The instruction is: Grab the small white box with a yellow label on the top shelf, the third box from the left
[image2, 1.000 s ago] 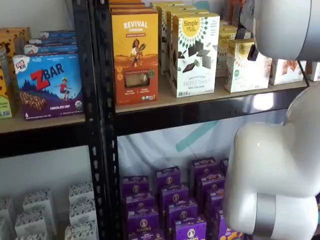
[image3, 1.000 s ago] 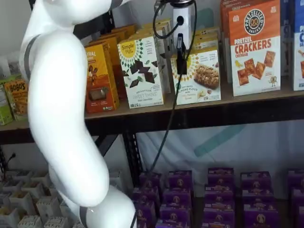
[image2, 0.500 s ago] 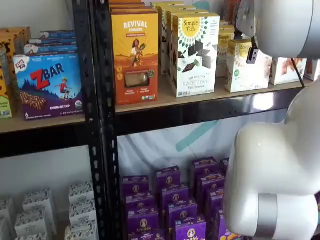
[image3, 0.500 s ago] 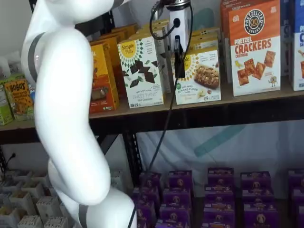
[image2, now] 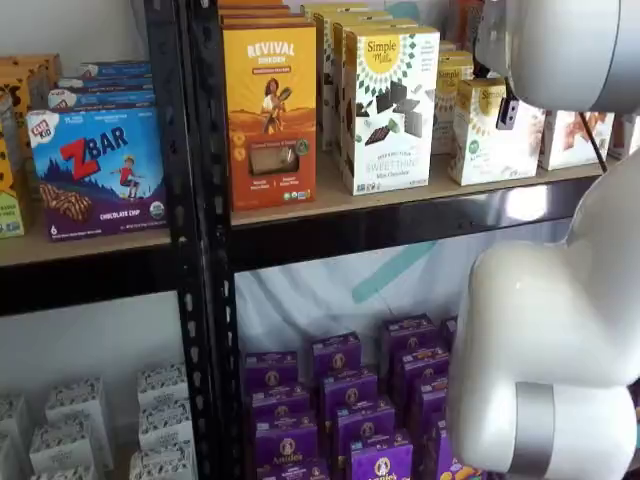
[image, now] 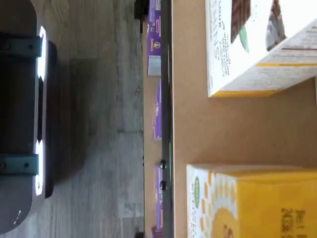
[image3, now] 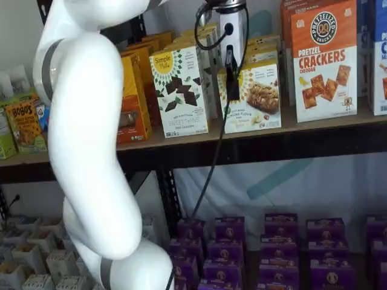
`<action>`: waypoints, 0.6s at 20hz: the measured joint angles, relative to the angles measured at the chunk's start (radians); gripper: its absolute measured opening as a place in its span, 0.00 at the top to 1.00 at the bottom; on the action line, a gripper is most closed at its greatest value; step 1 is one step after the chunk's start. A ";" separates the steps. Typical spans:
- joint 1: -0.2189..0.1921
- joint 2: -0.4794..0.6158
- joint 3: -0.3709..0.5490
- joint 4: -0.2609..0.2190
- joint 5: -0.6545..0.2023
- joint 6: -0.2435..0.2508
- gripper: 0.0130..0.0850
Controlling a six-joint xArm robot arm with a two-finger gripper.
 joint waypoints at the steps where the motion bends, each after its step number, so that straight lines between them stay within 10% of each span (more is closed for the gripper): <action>1: -0.002 0.000 0.000 0.003 0.000 -0.002 0.17; 12: -0.024 -0.017 0.011 0.052 -0.015 -0.017 0.39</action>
